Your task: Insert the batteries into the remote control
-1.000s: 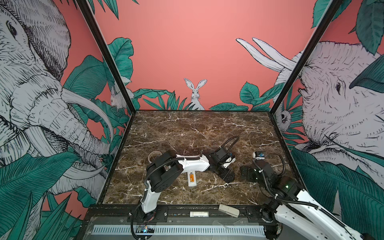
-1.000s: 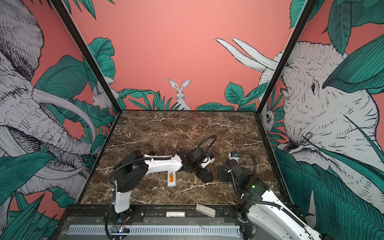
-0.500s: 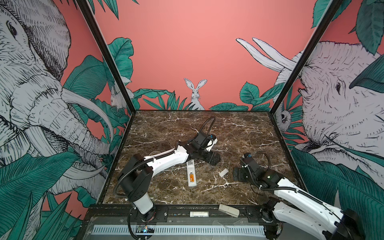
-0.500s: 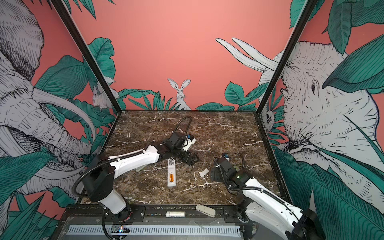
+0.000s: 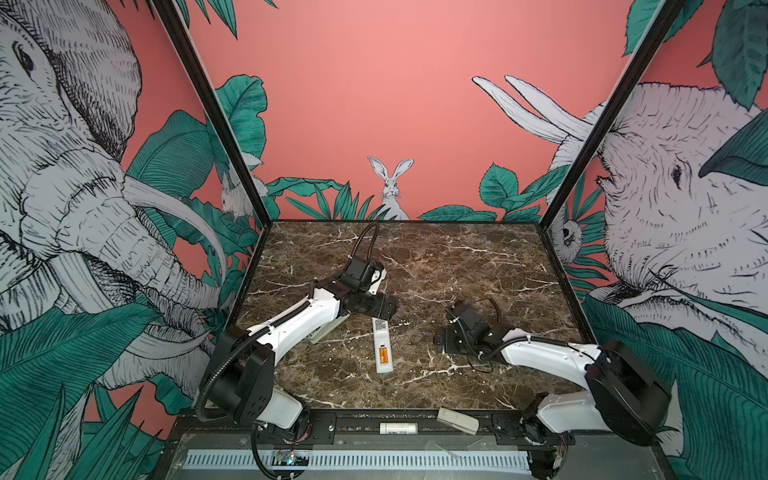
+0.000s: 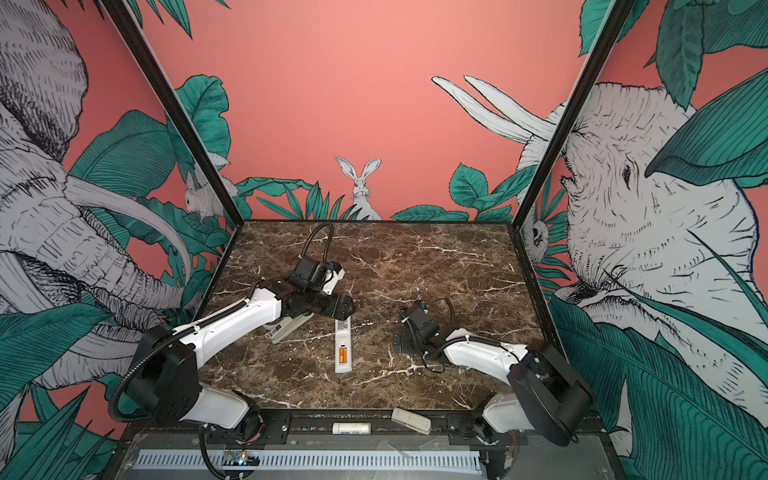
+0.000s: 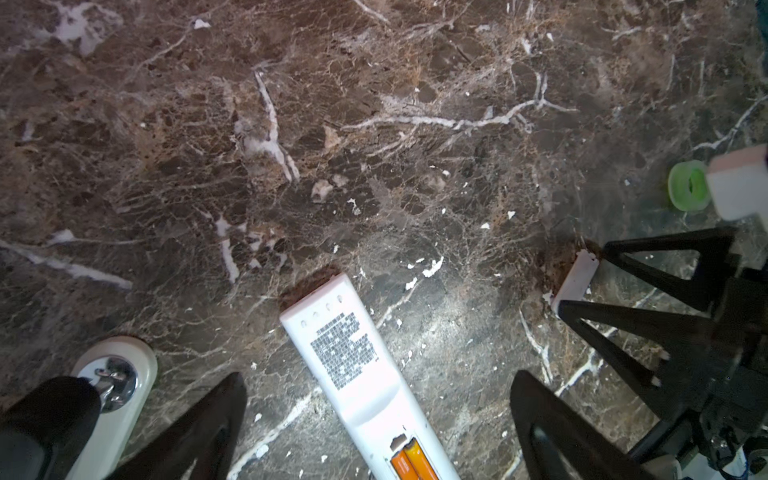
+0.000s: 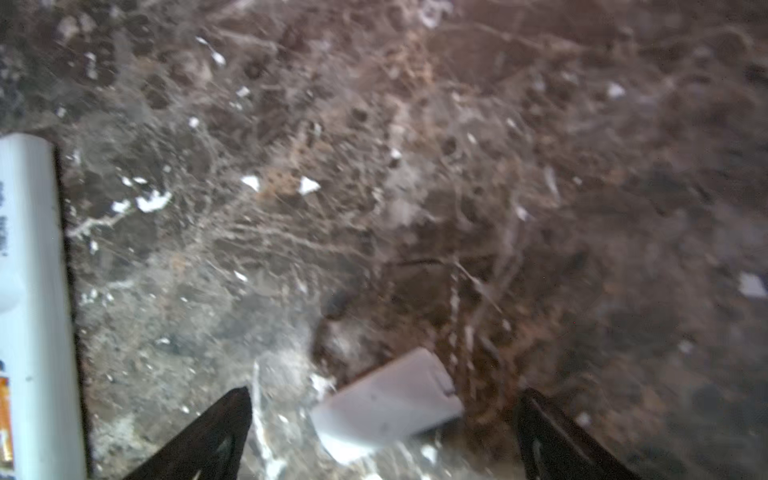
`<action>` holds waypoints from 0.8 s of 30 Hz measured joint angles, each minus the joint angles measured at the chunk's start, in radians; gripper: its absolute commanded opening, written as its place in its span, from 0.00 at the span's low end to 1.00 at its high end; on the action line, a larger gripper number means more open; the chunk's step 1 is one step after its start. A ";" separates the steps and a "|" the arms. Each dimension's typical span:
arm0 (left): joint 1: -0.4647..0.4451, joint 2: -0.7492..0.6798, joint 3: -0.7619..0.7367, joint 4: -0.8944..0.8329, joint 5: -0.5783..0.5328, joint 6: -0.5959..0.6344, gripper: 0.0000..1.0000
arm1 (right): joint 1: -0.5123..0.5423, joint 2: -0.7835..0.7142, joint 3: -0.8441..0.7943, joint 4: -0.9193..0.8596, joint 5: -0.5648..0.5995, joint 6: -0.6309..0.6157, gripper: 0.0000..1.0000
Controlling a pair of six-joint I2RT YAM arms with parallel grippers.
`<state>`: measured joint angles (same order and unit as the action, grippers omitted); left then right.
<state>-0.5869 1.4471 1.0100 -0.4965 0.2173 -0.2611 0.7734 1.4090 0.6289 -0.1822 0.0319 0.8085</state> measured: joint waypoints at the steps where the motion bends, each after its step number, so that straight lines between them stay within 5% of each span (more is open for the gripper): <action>1: 0.001 -0.011 -0.010 0.000 0.005 -0.001 0.99 | 0.006 0.027 0.020 0.016 -0.003 0.000 0.96; 11: 0.012 -0.069 -0.140 0.034 0.065 -0.041 0.99 | 0.062 0.181 0.140 0.103 -0.021 -0.016 0.87; 24: 0.011 -0.158 -0.345 0.137 0.164 -0.146 0.99 | 0.157 0.210 0.188 -0.060 0.091 -0.081 0.66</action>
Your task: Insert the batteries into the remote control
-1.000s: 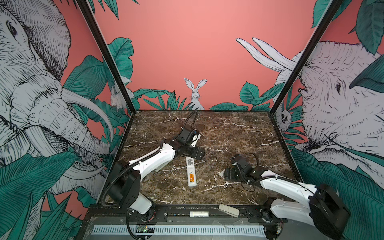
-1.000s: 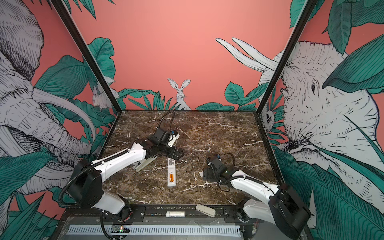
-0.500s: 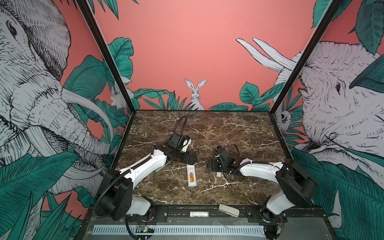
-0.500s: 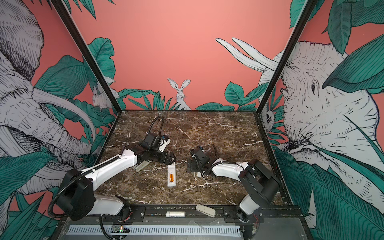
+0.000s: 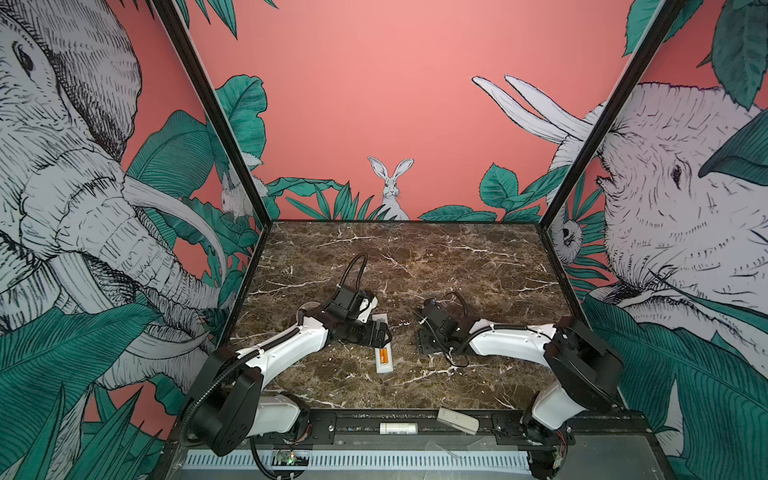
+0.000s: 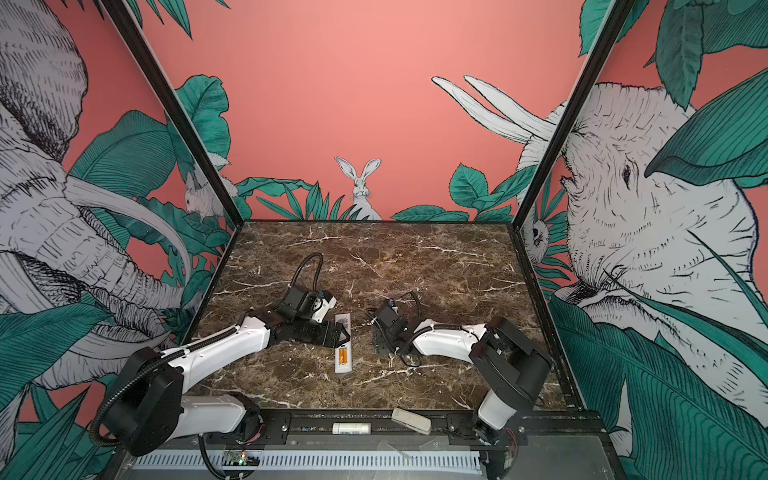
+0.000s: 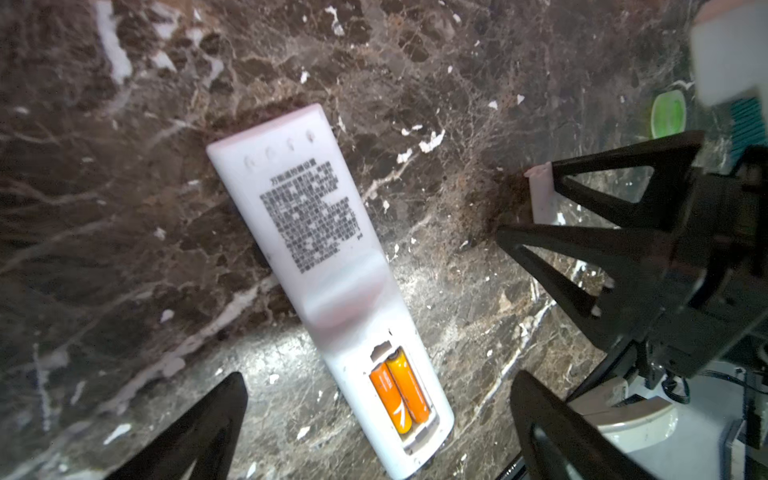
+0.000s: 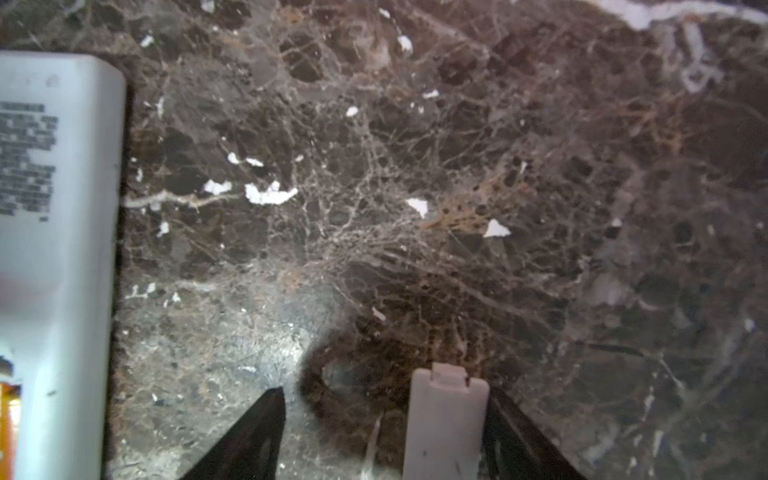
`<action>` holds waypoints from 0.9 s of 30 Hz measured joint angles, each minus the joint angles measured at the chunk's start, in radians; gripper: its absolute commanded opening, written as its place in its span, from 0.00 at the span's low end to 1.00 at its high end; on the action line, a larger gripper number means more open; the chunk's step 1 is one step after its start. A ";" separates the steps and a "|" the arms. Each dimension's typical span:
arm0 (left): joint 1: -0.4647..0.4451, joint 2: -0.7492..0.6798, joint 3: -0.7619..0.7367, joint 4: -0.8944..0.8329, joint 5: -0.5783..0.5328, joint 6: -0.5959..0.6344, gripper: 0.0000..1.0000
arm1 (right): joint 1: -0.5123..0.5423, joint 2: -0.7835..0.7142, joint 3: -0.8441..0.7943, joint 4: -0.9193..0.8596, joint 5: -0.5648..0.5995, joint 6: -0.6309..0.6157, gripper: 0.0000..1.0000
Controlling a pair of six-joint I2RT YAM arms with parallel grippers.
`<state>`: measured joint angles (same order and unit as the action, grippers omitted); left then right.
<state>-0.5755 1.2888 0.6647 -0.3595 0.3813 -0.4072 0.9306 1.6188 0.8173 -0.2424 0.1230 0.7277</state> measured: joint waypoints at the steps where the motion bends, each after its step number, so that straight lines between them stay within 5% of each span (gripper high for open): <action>1: -0.002 -0.008 -0.012 0.006 0.005 -0.008 0.99 | 0.005 0.000 0.000 -0.008 0.005 -0.002 0.64; 15: -0.188 -0.031 -0.137 0.138 0.019 -0.176 0.99 | 0.021 0.011 0.028 -0.122 0.072 -0.023 0.45; 27: -0.242 0.031 -0.142 0.286 0.037 -0.278 0.99 | 0.026 0.024 0.048 -0.144 0.079 -0.067 0.26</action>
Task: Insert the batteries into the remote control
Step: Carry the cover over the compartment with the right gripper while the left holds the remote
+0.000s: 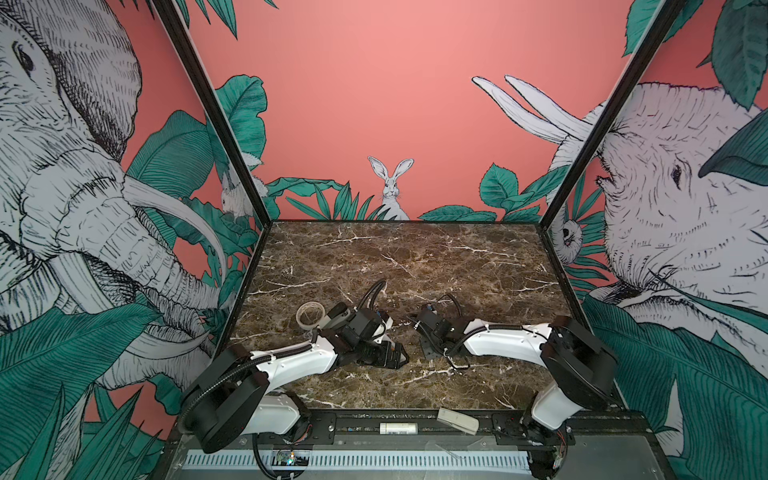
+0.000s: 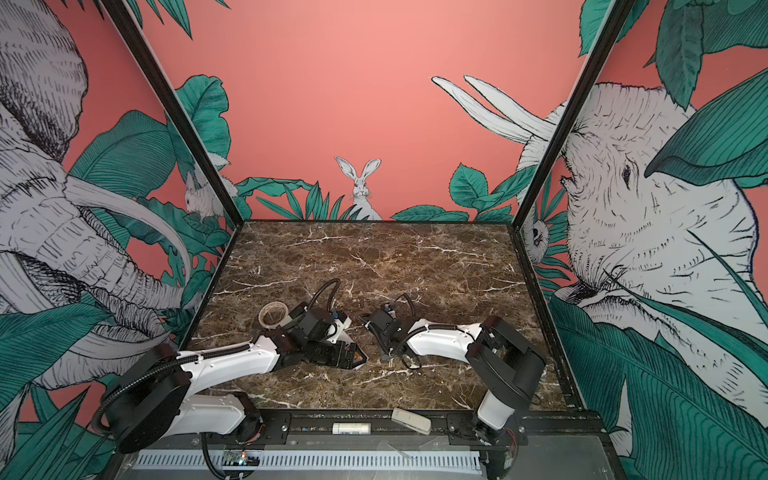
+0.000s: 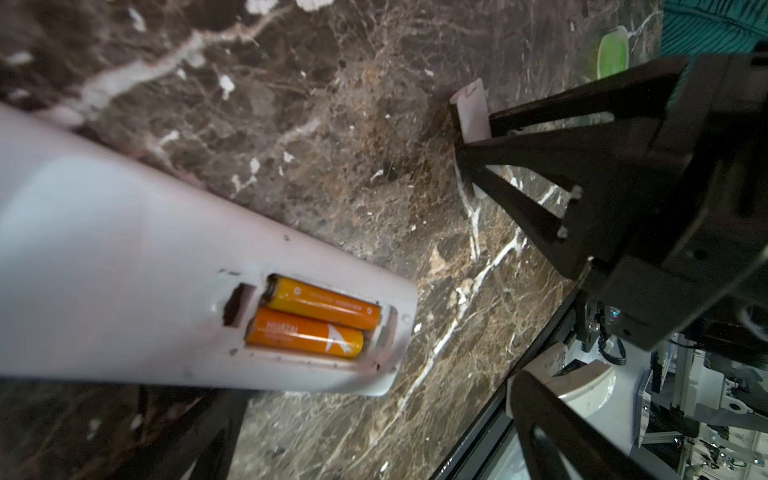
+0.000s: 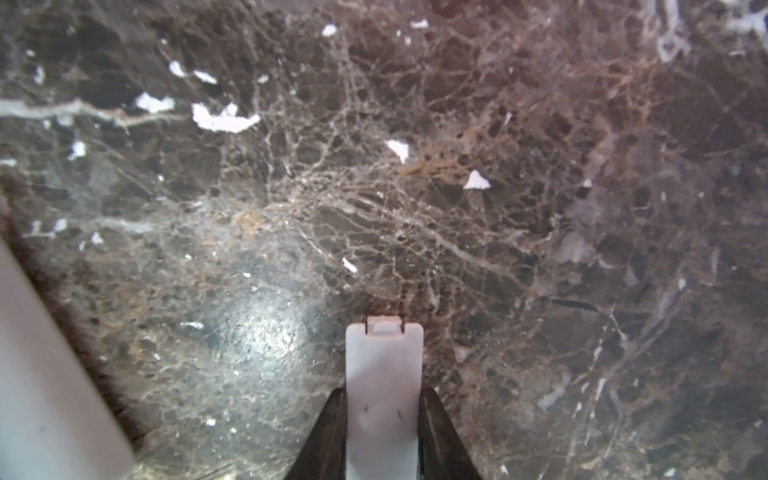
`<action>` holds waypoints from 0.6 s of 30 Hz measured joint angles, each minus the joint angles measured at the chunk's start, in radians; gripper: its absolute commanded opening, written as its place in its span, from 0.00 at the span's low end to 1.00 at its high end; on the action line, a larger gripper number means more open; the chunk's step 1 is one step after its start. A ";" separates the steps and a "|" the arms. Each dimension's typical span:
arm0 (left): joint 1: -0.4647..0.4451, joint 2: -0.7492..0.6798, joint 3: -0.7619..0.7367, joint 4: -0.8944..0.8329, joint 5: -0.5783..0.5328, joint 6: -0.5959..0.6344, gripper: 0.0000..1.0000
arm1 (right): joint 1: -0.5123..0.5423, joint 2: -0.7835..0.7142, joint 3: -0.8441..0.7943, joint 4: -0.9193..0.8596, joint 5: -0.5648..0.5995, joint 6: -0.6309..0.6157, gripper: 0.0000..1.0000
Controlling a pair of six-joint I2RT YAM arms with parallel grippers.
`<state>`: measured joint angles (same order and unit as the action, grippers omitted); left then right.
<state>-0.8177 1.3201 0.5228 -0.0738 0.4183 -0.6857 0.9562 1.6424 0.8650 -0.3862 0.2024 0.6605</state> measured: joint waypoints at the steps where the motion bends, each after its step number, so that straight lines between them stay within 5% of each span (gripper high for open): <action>1: 0.000 0.008 0.006 0.007 0.002 -0.002 0.99 | 0.000 -0.001 0.000 -0.001 0.003 -0.005 0.26; 9: 0.005 -0.058 0.068 -0.101 -0.098 0.034 0.99 | 0.000 -0.034 -0.030 -0.015 0.037 -0.078 0.24; 18: 0.111 -0.147 0.061 -0.184 -0.146 0.054 0.99 | 0.000 -0.121 -0.061 0.037 0.010 -0.294 0.22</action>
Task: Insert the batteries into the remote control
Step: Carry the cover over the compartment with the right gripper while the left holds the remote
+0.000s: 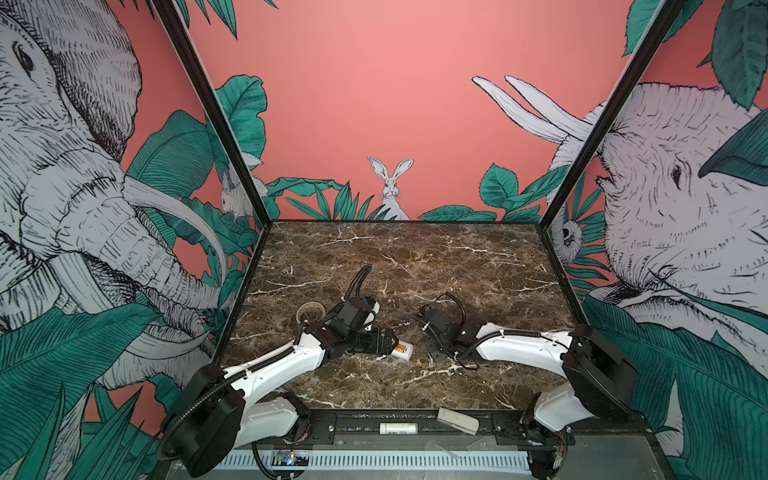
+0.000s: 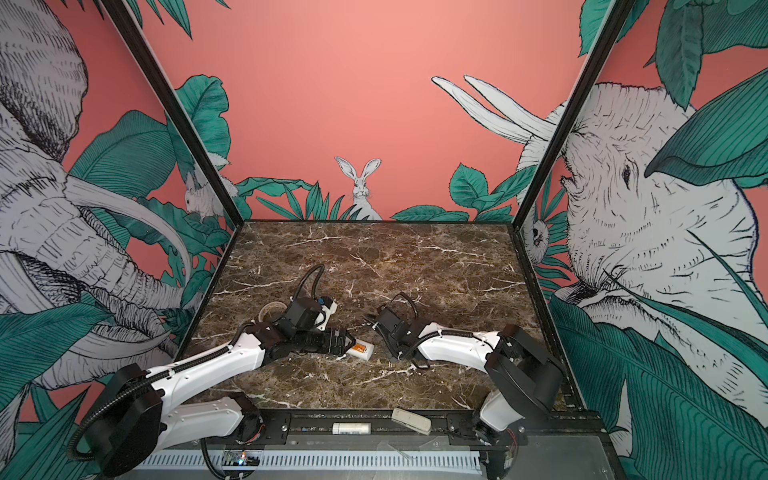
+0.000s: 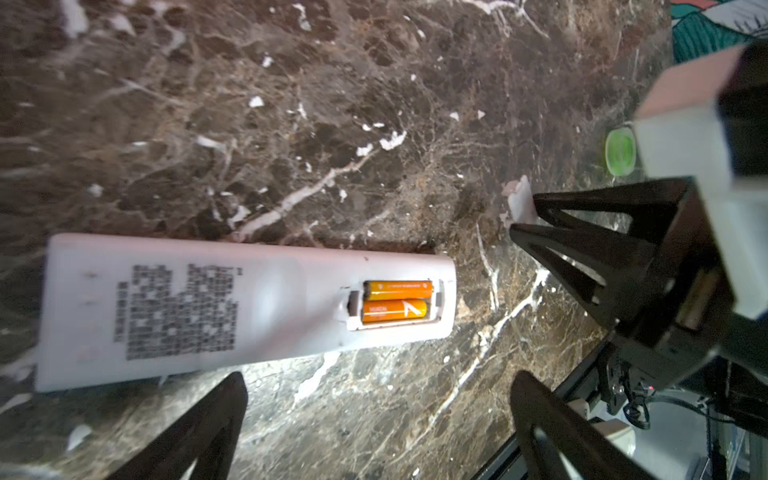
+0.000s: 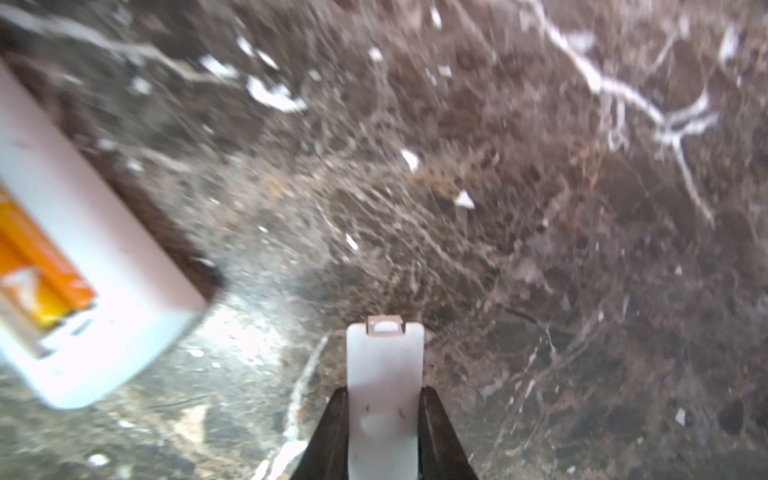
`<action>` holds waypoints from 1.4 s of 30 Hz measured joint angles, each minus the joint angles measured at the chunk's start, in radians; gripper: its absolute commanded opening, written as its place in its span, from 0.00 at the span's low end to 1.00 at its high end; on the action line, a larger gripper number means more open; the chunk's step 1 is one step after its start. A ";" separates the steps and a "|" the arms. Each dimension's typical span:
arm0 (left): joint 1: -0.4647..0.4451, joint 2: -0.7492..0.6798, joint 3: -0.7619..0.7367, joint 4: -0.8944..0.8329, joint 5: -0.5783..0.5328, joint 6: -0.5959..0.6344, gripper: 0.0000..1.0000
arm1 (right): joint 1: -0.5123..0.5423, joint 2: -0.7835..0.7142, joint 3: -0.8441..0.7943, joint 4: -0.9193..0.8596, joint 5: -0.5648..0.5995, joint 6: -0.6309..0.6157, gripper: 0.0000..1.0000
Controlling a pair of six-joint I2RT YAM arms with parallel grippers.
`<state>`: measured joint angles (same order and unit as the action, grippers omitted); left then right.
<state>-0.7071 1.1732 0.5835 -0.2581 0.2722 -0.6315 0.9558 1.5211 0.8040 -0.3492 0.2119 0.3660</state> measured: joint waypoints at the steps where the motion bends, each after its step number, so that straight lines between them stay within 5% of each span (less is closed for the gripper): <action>1: 0.014 -0.004 -0.005 -0.001 0.000 -0.001 0.99 | 0.000 -0.006 0.000 0.014 -0.011 -0.025 0.22; 18: 0.106 -0.078 -0.045 -0.042 -0.024 -0.048 0.99 | -0.048 0.207 0.154 0.097 -0.211 -0.257 0.22; 28: 0.205 -0.089 -0.045 -0.080 0.004 -0.005 0.99 | -0.022 0.201 0.154 0.103 -0.306 -0.268 0.21; 42: 0.314 -0.092 -0.032 -0.127 0.075 0.094 0.99 | -0.008 0.106 0.179 0.068 -0.267 -0.266 0.21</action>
<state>-0.3931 1.0817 0.5510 -0.3855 0.3473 -0.5377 0.9482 1.6272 0.9825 -0.2813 -0.0555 0.0998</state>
